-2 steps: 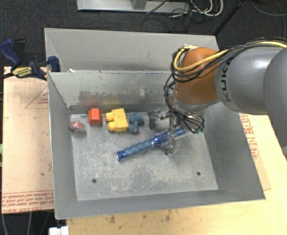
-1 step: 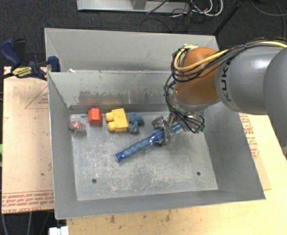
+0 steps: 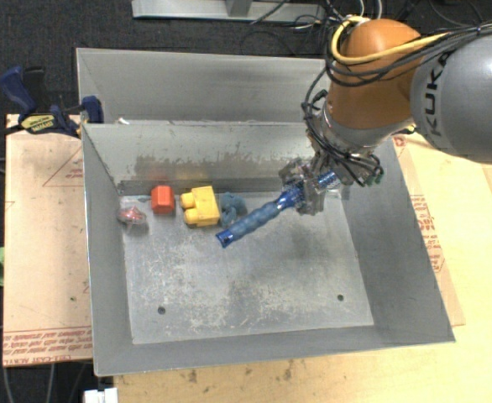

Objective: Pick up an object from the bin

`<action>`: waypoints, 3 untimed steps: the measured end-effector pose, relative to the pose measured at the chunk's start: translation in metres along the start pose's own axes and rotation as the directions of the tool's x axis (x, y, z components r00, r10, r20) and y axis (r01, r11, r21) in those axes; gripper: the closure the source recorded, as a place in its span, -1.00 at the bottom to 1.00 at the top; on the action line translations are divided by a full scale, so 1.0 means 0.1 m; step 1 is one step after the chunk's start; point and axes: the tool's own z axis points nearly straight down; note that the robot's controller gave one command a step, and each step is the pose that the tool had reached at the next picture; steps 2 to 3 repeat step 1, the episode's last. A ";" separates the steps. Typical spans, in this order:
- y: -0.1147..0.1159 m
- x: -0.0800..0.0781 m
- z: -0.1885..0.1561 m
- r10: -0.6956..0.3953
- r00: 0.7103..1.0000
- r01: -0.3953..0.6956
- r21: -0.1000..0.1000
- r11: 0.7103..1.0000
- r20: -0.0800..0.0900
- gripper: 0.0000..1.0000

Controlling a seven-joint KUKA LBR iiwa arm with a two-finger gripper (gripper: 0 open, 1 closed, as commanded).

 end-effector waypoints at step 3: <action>-0.40 0.48 -0.90 -0.186 0.983 0.186 0.000 0.983 -0.003 1.00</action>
Offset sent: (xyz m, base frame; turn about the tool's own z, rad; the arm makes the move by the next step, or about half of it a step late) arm -0.0283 -0.0545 0.0866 -0.1932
